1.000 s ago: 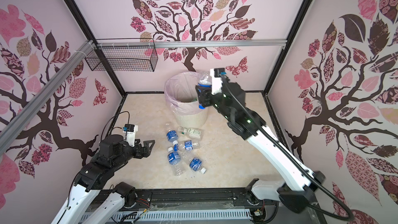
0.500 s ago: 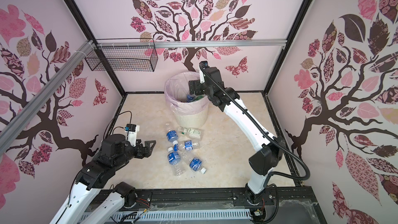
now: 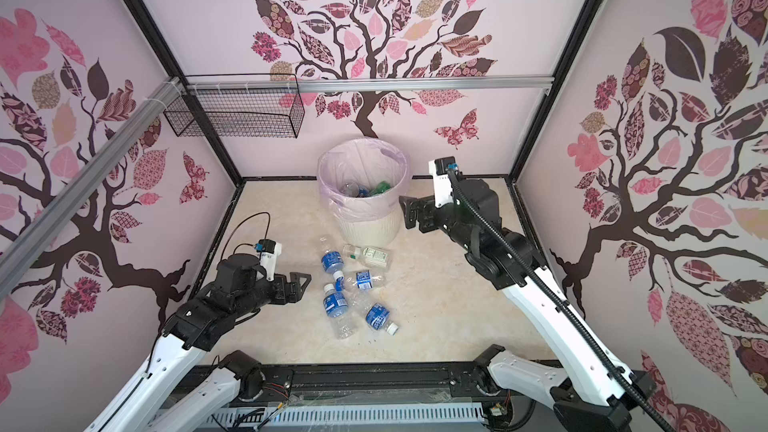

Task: Throw the plastic bottles in the bin
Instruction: 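Withdraw the right gripper from the bin while the left gripper lowers onto a bottle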

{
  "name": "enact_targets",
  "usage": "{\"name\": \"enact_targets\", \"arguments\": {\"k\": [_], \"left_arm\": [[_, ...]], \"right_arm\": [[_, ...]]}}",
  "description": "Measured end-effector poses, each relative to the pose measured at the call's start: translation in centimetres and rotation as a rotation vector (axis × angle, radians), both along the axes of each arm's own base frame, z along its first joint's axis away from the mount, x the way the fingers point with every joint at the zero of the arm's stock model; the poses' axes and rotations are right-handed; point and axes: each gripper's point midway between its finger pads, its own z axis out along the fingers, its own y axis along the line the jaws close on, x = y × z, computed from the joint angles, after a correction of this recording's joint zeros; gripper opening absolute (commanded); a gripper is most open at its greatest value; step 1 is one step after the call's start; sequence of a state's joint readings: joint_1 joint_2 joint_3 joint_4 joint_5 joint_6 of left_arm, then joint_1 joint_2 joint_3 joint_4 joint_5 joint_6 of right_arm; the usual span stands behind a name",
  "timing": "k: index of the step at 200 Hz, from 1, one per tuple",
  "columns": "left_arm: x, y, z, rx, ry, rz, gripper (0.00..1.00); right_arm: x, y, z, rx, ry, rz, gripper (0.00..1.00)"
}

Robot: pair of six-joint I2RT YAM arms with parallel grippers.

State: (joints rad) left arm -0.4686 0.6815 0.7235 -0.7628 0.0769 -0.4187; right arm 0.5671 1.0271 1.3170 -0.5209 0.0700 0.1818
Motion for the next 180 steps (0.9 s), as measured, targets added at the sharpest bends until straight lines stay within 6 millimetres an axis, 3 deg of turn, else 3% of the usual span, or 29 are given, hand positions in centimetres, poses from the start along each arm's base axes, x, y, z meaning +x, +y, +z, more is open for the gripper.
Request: {"name": "enact_targets", "arguments": {"k": [50,96,140,180], "left_arm": [[-1.4,-1.2,-3.6,-0.046,0.116,0.023,0.90],[-3.0,-2.9,-5.8,-0.032,0.172,-0.008,0.90],[-5.2,-5.1,-9.1,0.020,0.231,-0.056,0.90],[-5.8,-7.0,-11.0,0.074,0.259,-0.066,0.88]], "right_arm": [[-4.3,-2.5,-8.3,-0.047,0.159,-0.007,0.99],[-6.3,-3.3,-14.8,-0.048,0.291,-0.017,0.99],[-6.6,-3.3,-17.3,-0.024,0.339,-0.031,0.99],[-6.5,-3.1,-18.3,-0.015,0.351,-0.034,1.00]]}}
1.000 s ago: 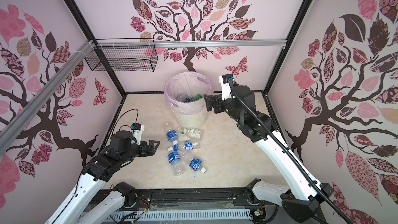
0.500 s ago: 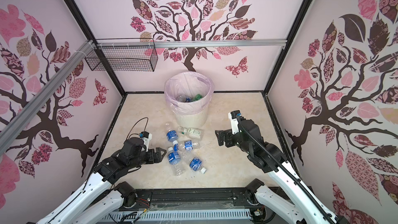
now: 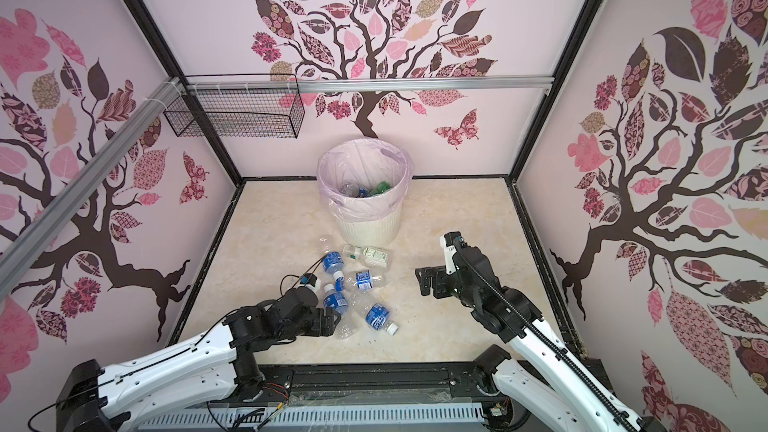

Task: Throw the plastic bottles in the bin
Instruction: 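Withdraw the right gripper from the bin while the left gripper lowers onto a bottle, then grasp the white-capped blue-labelled water bottle with the left gripper and lift it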

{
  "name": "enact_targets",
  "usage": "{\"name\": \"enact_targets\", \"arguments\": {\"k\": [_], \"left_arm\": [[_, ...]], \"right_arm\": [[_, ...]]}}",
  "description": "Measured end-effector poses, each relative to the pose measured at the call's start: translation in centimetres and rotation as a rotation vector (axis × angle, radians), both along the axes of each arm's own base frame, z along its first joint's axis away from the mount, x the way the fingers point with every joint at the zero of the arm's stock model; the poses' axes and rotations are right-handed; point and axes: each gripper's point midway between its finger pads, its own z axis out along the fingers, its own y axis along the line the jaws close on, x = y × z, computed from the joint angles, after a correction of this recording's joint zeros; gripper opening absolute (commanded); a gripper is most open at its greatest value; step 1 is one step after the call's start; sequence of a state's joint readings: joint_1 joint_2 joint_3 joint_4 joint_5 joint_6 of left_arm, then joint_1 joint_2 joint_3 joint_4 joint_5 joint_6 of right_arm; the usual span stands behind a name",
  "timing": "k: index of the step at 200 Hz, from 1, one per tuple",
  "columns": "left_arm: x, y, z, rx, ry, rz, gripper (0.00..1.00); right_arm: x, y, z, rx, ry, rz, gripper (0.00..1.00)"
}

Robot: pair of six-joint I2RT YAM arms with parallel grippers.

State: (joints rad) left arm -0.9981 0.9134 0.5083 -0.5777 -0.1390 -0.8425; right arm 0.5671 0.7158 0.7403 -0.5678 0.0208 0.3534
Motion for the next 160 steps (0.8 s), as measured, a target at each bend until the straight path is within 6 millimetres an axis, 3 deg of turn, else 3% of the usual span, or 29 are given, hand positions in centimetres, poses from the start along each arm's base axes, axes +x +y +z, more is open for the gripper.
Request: {"name": "enact_targets", "arguments": {"k": [38,160], "left_arm": [[0.7,-1.0,-1.0,0.004,0.006,0.027,0.85],[1.4,-1.5,-2.9,0.041,0.028,0.061,0.77]], "right_arm": [[-0.2,0.0,-1.3,-0.002,0.026,0.000,1.00],[-0.1,0.3,-1.4,0.012,0.023,0.007,0.99]]}}
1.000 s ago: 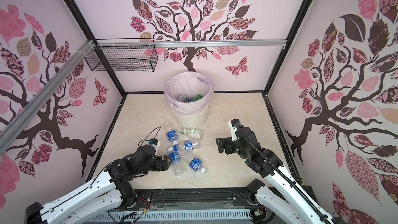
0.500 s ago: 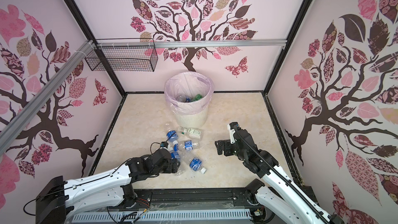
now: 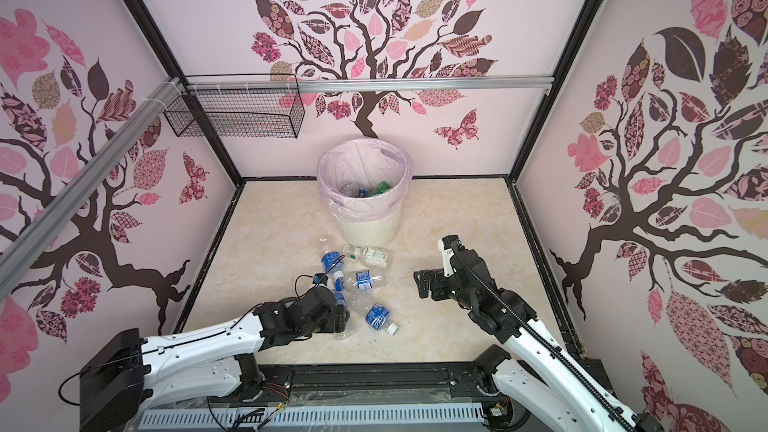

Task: Throw the plastic bottles in the bin
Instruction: 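Grasp the white-capped blue-labelled water bottle with the left gripper and lift it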

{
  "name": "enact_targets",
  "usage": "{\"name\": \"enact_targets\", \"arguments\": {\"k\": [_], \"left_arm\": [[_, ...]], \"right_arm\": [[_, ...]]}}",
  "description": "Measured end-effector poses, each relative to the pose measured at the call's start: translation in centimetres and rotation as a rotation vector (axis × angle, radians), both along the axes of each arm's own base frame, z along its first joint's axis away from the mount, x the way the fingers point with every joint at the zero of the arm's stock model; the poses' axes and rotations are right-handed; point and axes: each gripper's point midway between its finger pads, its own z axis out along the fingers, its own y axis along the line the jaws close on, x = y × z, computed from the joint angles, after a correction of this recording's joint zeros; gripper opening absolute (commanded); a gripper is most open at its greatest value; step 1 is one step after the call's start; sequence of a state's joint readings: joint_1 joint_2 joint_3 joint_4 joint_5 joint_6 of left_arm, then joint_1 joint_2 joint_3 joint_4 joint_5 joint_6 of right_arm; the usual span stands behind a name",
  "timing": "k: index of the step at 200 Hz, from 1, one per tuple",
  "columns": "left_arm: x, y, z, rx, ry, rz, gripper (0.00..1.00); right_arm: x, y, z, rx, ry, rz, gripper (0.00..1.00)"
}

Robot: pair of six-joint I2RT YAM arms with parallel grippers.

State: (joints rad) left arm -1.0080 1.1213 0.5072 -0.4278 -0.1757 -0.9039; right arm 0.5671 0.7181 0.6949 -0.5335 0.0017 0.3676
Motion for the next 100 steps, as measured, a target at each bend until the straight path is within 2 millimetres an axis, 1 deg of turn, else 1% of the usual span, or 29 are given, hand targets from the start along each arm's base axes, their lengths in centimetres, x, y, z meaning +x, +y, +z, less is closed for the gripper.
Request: {"name": "enact_targets", "arguments": {"k": [50,76,100], "left_arm": [[-0.4,0.9,-1.6,0.050,0.030,0.015,0.71],[-0.3,1.2,-1.6,0.063,0.021,0.024,0.67],[-0.3,1.8,-1.2,0.072,0.010,0.037,0.60]], "right_arm": [[0.0,0.1,0.0,0.005,0.005,0.002,0.99],[0.0,0.1,-0.1,0.005,0.006,0.003,0.99],[0.0,0.1,-0.1,0.007,0.007,0.001,0.99]]}}
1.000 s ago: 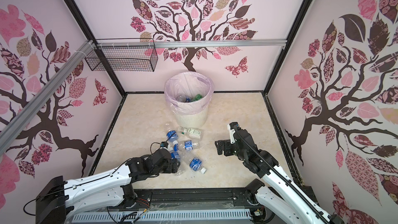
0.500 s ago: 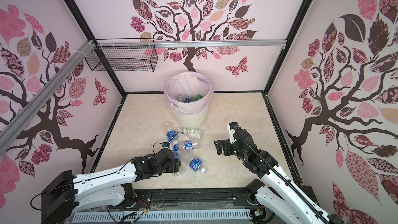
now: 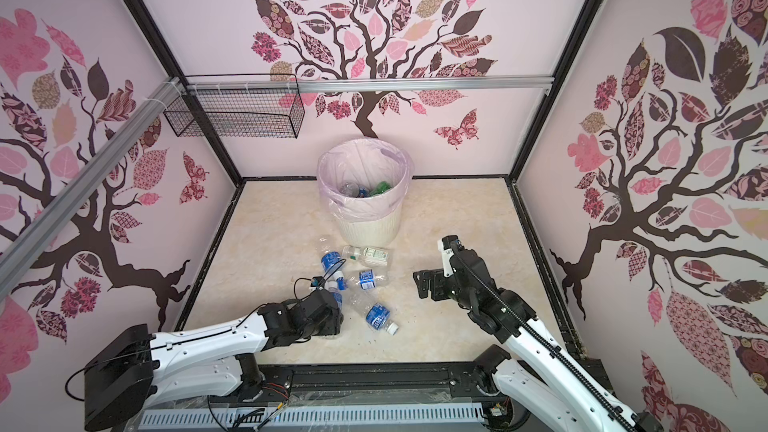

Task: Throw the plastic bottles in the bin
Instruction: 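Grasp the white-capped blue-labelled water bottle with the left gripper and lift it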

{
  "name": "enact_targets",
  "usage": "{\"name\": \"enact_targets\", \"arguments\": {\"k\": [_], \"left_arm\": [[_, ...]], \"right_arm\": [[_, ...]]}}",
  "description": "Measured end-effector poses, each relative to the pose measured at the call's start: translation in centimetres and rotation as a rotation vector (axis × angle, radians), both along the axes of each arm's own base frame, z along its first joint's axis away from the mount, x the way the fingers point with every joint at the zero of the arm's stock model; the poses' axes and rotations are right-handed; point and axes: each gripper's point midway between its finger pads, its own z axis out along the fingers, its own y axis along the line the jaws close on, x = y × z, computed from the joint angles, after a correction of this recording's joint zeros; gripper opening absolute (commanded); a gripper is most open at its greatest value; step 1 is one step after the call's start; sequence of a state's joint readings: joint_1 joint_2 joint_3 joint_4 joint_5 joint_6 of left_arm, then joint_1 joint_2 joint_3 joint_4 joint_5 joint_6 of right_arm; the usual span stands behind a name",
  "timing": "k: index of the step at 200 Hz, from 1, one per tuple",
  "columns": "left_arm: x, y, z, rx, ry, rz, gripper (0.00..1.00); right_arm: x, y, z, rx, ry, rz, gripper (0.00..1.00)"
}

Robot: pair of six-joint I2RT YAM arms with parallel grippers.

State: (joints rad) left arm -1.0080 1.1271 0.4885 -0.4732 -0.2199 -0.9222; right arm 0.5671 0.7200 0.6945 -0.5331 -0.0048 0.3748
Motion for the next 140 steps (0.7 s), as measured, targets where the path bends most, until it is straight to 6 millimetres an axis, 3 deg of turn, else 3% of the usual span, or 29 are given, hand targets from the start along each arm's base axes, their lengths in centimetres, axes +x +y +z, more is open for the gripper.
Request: {"name": "enact_targets", "arguments": {"k": [82,140], "left_arm": [[0.2,2.7,3.9,-0.022,-0.121,0.042,0.56],[0.8,4.4,9.7,-0.068,-0.266,0.050,0.59]], "right_arm": [[0.2,0.2,-0.4,-0.007,0.012,0.000,0.99],[0.6,0.4,-0.2,0.001,0.003,0.003,0.99]]}}
